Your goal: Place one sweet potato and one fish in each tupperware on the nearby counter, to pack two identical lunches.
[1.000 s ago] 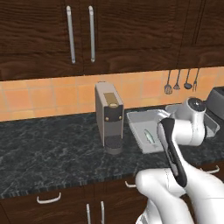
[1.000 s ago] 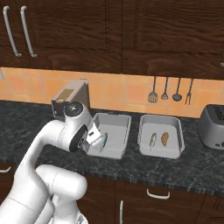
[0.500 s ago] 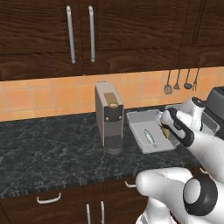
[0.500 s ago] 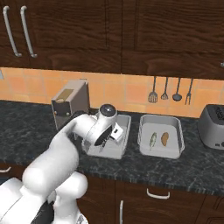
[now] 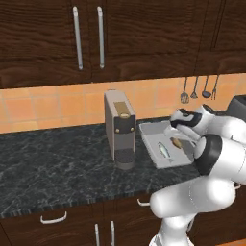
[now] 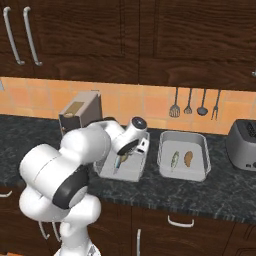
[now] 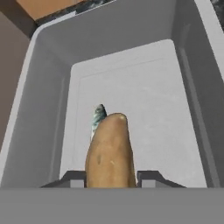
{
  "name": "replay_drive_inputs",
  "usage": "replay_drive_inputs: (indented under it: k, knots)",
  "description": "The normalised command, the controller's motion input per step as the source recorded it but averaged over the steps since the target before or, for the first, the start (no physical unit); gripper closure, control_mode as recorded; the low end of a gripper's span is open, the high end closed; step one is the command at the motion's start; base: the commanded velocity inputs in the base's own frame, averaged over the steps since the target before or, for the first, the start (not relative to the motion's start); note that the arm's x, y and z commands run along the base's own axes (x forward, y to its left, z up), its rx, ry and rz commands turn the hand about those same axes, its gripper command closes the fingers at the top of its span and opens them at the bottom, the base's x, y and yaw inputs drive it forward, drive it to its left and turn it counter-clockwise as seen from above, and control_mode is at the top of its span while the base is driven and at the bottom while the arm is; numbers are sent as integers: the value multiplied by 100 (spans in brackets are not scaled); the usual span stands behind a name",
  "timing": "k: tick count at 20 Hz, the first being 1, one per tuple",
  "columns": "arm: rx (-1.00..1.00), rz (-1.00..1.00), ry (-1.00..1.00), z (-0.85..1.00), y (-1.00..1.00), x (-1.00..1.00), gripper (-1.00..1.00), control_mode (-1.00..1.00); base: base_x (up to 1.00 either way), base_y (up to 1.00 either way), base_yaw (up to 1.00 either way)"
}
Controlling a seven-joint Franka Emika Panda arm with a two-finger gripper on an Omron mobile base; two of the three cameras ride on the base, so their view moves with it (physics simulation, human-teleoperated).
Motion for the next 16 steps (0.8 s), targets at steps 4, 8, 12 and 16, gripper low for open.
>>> replay_drive_inputs:
  k: [4, 8, 12, 16]
  knots:
    - [0, 16, 0, -32, 0, 55, 100, -100, 0, 0, 0]
    - [-1, 14, -1, -40, 0, 52, 100, -100, 0, 0, 0]
    - [-10, 10, -9, -51, 21, 27, -100, -100, 0, 0, 0]
    - [-15, 1, -27, 41, 49, -29, -100, -100, 0, 0, 0]
